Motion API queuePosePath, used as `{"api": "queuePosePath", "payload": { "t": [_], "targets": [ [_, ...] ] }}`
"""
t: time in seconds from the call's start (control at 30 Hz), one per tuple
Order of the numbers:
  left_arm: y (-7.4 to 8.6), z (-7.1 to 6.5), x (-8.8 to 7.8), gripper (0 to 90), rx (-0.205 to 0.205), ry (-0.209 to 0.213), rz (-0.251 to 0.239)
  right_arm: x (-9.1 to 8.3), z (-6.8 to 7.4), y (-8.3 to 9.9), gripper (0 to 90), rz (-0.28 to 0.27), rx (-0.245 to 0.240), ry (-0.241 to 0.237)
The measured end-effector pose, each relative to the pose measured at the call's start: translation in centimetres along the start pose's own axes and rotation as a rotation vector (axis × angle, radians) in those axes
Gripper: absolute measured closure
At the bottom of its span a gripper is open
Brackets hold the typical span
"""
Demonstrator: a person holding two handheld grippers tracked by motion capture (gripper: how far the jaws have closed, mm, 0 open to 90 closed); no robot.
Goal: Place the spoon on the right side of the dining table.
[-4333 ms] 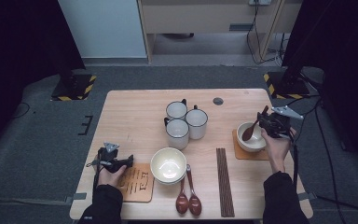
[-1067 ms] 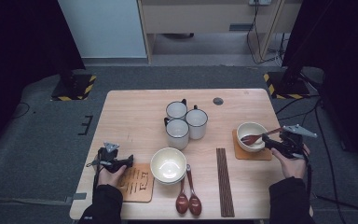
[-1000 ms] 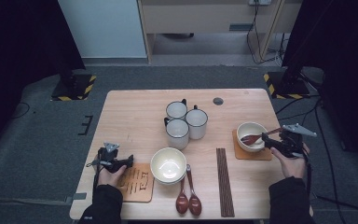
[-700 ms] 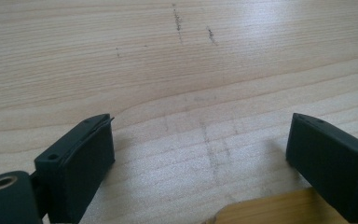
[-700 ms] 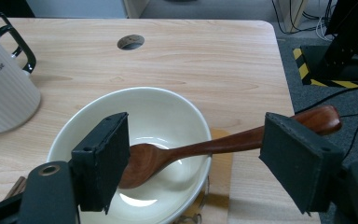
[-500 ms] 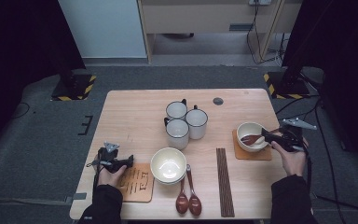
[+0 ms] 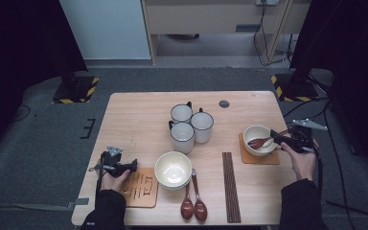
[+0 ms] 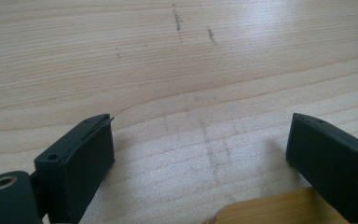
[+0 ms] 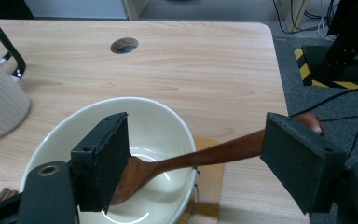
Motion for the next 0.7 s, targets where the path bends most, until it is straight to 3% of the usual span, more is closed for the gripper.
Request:
{"api": "queuePosePath", "payload": {
  "t": [0.23,0.7],
  "targets": [
    [0.0,0.0,0.0,6.6,0.0,0.0,0.0,0.8,0.4,0.0,23.6,0.003,-0.008,-0.021],
    [0.0,0.0,0.0,6.6,0.0,0.0,0.0,1.8,0.1,0.4,23.9,0.021,-0.018,-0.005]
  ]
}}
Point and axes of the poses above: each handheld gripper's, and its own axes: x roughly forward along the jaws, y roughly out of its underside, z roughly to its left, the point moved 1 cm from there along x, roughly forward along the jaws, and after that the axes turned 15 degrees about -z, right-handed, at the moved point
